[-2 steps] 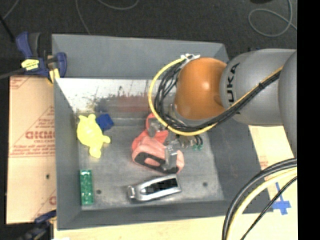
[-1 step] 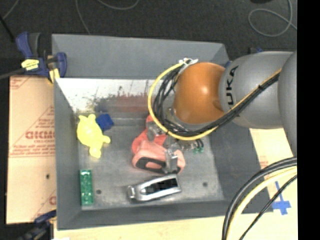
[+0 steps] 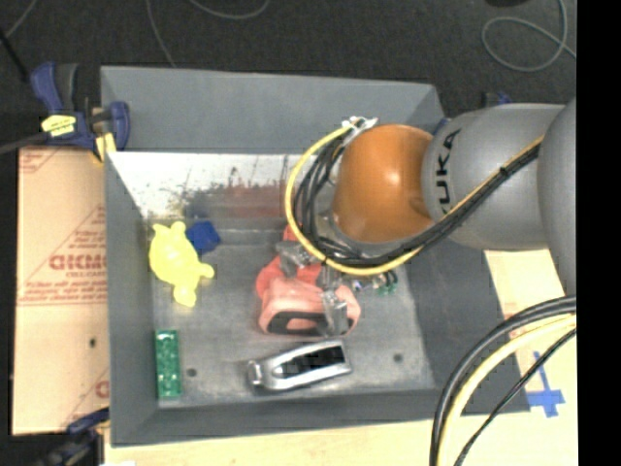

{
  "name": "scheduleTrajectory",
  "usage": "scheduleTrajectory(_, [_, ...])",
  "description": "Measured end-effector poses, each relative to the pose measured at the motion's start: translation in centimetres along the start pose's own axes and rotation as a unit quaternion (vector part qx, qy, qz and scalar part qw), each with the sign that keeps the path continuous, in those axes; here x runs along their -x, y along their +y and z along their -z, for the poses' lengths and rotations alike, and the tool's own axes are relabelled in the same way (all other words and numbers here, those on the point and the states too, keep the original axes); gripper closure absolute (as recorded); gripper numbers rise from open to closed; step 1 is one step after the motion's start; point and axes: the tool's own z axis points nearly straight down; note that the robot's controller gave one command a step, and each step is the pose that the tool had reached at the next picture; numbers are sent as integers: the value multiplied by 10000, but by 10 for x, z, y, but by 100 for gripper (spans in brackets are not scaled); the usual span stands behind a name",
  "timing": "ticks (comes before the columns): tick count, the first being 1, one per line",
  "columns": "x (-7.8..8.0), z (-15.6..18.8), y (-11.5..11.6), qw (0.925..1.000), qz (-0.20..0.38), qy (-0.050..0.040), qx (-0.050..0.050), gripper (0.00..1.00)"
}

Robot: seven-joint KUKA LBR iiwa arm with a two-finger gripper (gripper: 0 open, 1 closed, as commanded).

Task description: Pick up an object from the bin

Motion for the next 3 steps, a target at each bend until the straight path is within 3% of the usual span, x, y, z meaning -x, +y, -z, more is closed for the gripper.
scheduleTrajectory(1, [-2, -2, 2, 9990, 445, 6, -7, 0])
scheduleTrajectory(3, [-13, 17, 9, 9965, -835, -4, -3, 0])
